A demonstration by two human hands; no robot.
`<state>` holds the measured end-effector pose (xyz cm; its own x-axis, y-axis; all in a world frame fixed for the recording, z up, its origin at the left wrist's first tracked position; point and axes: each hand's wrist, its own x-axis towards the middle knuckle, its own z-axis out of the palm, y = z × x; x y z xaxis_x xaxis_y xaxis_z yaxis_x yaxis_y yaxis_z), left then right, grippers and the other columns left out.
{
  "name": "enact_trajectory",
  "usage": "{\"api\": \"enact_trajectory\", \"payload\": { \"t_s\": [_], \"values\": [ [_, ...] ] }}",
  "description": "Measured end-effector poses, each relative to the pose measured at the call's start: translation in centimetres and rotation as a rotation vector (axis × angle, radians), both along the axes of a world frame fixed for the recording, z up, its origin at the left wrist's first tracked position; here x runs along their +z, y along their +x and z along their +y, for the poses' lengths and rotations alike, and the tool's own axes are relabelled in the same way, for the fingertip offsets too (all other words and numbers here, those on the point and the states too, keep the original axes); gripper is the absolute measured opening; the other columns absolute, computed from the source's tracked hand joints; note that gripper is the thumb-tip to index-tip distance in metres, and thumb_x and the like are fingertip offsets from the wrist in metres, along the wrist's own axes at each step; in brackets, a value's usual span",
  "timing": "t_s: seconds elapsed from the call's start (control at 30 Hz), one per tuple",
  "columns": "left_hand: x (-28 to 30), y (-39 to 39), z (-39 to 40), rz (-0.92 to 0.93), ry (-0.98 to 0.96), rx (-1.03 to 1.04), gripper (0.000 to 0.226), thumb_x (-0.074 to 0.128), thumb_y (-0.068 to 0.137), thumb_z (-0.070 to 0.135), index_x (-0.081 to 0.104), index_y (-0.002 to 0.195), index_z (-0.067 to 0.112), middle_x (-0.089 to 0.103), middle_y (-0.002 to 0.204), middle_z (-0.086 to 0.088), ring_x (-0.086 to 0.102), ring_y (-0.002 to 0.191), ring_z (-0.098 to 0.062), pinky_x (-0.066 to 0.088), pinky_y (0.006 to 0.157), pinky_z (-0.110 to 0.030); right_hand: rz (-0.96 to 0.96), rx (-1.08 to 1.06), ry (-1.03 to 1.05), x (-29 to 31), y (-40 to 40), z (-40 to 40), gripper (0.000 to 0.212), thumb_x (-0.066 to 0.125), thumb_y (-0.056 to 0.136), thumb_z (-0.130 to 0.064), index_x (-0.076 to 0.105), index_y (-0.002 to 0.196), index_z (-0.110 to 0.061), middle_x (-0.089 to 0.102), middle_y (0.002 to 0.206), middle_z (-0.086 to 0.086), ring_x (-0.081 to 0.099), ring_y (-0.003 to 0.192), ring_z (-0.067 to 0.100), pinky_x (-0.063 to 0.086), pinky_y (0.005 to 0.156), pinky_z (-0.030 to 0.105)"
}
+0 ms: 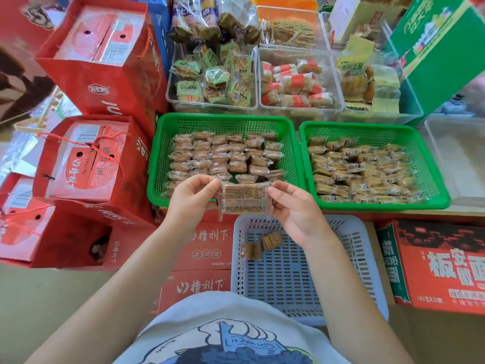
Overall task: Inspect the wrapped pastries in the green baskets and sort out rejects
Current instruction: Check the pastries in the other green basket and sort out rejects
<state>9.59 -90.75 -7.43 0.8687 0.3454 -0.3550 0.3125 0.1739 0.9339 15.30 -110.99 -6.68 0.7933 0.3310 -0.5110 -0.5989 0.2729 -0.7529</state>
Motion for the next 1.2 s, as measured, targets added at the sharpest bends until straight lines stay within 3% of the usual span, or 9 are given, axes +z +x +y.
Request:
{"api": "enact_trajectory", "payload": {
  "t_s": [0.1, 0.2, 0.3, 0.5, 0.63, 0.83, 0.9, 1.07, 1.2],
  "values": [
    [-0.1, -0.3, 0.3, -0.015, -0.013, -0.042, 0.013, 0.060, 0.100, 0.013, 0.064, 0.088, 0.013, 0.067, 0.076, 0.006, 0.063, 0.079, -0.011, 0.055, 0.068, -0.026, 0.010, 0.143, 0.027, 0.4, 0.1, -0.5, 0.028, 0.055, 0.094, 0.004, 0.063, 0.117, -0.007, 0.068, 0.107, 0.016, 0.064, 0.098, 0.028, 0.049, 0.097, 0.045],
    [-0.1, -0.5, 0.4, -0.027, -0.023, -0.069, 0.011, 0.059, 0.100, 0.013, 0.064, 0.090, 0.014, 0.067, 0.079, 0.004, 0.062, 0.082, -0.013, 0.056, 0.075, -0.032, -0.044, 0.194, 0.026, 0.8, 0.0, -0.6, 0.026, 0.050, 0.095, 0.009, 0.066, 0.106, -0.008, 0.067, 0.098, 0.014, 0.065, 0.094, 0.027, 0.052, 0.091, 0.043],
    [0.0, -0.6, 0.3, -0.047, -0.026, -0.085, 0.012, 0.059, 0.101, 0.013, 0.063, 0.089, 0.014, 0.065, 0.078, 0.007, 0.061, 0.079, -0.010, 0.055, 0.069, -0.026, -0.083, 0.159, 0.017, 0.9, -0.3, -0.2, 0.022, 0.050, 0.095, 0.007, 0.065, 0.096, -0.009, 0.065, 0.095, 0.014, 0.063, 0.090, 0.025, 0.055, 0.084, 0.038],
    [0.7, -0.5, 0.6, -0.076, -0.061, -0.158, 0.013, 0.057, 0.101, 0.011, 0.060, 0.088, 0.011, 0.064, 0.076, 0.007, 0.062, 0.073, -0.009, 0.055, 0.060, -0.025, -0.051, 0.070, 0.031, 0.9, -0.7, 0.0, 0.019, 0.052, 0.095, 0.007, 0.066, 0.098, -0.007, 0.069, 0.094, 0.012, 0.065, 0.085, 0.020, 0.057, 0.079, 0.031],
    [0.5, -0.6, 0.7, -0.082, -0.056, -0.157, 0.012, 0.058, 0.100, 0.012, 0.061, 0.089, 0.012, 0.065, 0.081, 0.004, 0.062, 0.079, -0.012, 0.056, 0.062, -0.027, -0.023, 0.034, 0.023, 0.6, -0.5, -0.5, 0.026, 0.056, 0.092, 0.008, 0.066, 0.112, -0.006, 0.063, 0.097, 0.012, 0.060, 0.089, 0.022, 0.051, 0.083, 0.033],
    [0.3, -0.8, 0.6, -0.074, -0.025, -0.127, 0.015, 0.057, 0.101, 0.013, 0.062, 0.087, 0.014, 0.066, 0.079, 0.006, 0.062, 0.075, -0.012, 0.055, 0.061, -0.027, -0.507, 0.263, -0.648, 1.7, -0.3, -0.7, 0.018, 0.065, 0.092, -0.006, 0.072, 0.097, -0.022, 0.057, 0.081, 0.004, 0.053, 0.075, 0.013, 0.050, 0.073, 0.027],
    [0.5, -0.9, 0.5, -0.070, -0.006, -0.138, 0.015, 0.058, 0.101, 0.014, 0.062, 0.087, 0.015, 0.065, 0.080, 0.005, 0.062, 0.074, -0.011, 0.054, 0.060, -0.026, -0.594, 0.350, -0.758, 2.2, -0.4, -0.6, 0.014, 0.065, 0.093, -0.010, 0.070, 0.092, -0.023, 0.061, 0.081, 0.001, 0.053, 0.072, 0.009, 0.050, 0.070, 0.023],
    [1.1, -0.9, 0.3, -0.063, -0.046, -0.124, 0.013, 0.054, 0.103, 0.013, 0.059, 0.091, 0.009, 0.062, 0.069, 0.004, 0.057, 0.060, -0.015, 0.052, 0.049, -0.028, -0.513, 0.290, -0.619, 2.1, -0.5, -0.5, 0.014, 0.063, 0.094, -0.006, 0.068, 0.091, -0.019, 0.066, 0.087, 0.001, 0.060, 0.081, 0.012, 0.055, 0.081, 0.033],
    [0.9, -0.7, -0.4, -0.008, -0.072, -0.125, 0.012, 0.052, 0.105, 0.024, 0.056, 0.104, 0.012, 0.061, 0.067, -0.004, 0.053, 0.053, -0.024, 0.049, 0.048, -0.033, -0.373, 0.136, -0.476, 2.1, -0.6, 0.4, 0.018, 0.052, 0.100, -0.003, 0.063, 0.093, -0.015, 0.063, 0.088, 0.005, 0.059, 0.083, 0.019, 0.054, 0.077, 0.037]
  ]
}}
